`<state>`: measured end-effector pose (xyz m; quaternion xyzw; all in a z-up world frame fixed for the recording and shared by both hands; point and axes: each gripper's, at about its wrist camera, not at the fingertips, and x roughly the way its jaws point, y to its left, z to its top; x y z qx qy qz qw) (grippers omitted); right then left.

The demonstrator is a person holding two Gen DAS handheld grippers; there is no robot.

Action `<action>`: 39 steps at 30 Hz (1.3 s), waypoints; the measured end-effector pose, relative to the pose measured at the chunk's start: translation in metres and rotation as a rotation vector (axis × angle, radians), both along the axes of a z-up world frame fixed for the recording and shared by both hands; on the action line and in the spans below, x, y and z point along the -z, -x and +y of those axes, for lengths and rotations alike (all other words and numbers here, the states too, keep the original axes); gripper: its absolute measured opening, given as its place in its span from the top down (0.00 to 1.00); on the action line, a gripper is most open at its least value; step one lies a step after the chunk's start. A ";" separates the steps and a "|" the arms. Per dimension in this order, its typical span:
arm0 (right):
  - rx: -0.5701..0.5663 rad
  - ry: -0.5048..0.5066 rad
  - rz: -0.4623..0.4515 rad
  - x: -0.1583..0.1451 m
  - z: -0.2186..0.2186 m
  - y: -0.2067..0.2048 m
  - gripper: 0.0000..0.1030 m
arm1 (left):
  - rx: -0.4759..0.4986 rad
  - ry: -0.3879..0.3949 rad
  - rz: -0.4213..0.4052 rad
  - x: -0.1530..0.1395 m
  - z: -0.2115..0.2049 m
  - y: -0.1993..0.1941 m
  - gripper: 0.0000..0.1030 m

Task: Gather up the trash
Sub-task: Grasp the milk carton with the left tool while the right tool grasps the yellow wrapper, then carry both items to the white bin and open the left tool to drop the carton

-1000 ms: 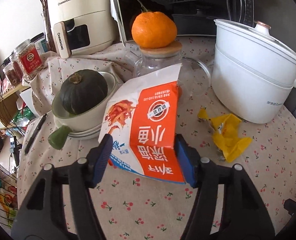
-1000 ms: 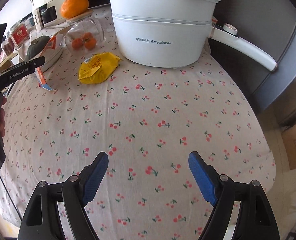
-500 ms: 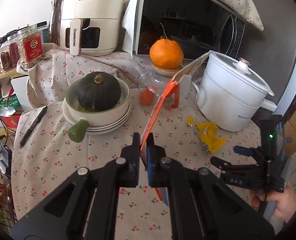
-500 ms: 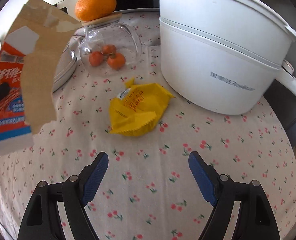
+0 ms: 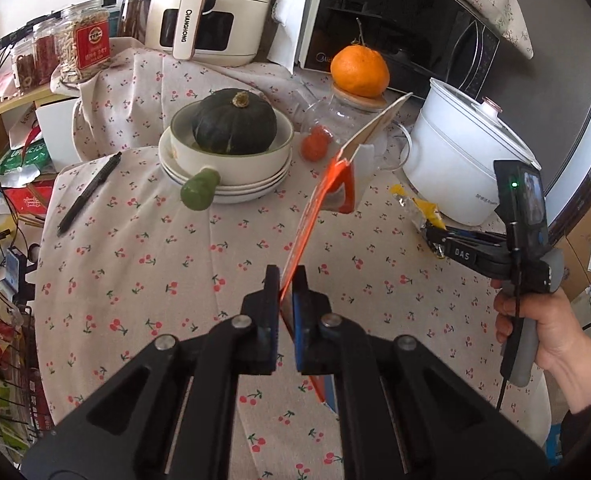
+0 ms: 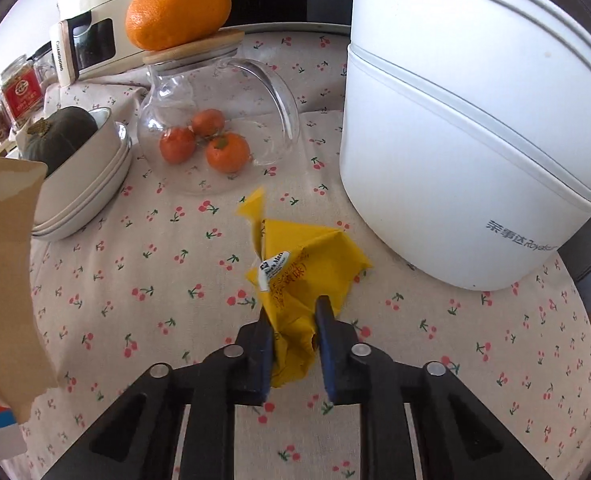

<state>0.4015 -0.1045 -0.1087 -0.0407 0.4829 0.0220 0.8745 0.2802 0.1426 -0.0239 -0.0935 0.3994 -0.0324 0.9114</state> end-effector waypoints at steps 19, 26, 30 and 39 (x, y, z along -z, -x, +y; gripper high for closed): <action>-0.038 -0.044 -0.011 -0.109 -0.081 0.216 0.84 | 0.126 0.132 0.050 -0.039 -0.085 0.133 0.94; -0.001 -0.061 -0.010 -0.116 -0.118 0.285 0.84 | 0.222 0.155 0.041 -0.034 -0.136 0.176 0.94; 0.017 -0.068 -0.009 -0.112 -0.136 0.316 0.84 | 0.265 0.184 0.051 -0.027 -0.158 0.190 0.93; 0.116 -0.150 0.014 -0.105 -0.180 0.360 0.84 | 0.349 0.272 0.103 -0.008 -0.198 0.208 0.93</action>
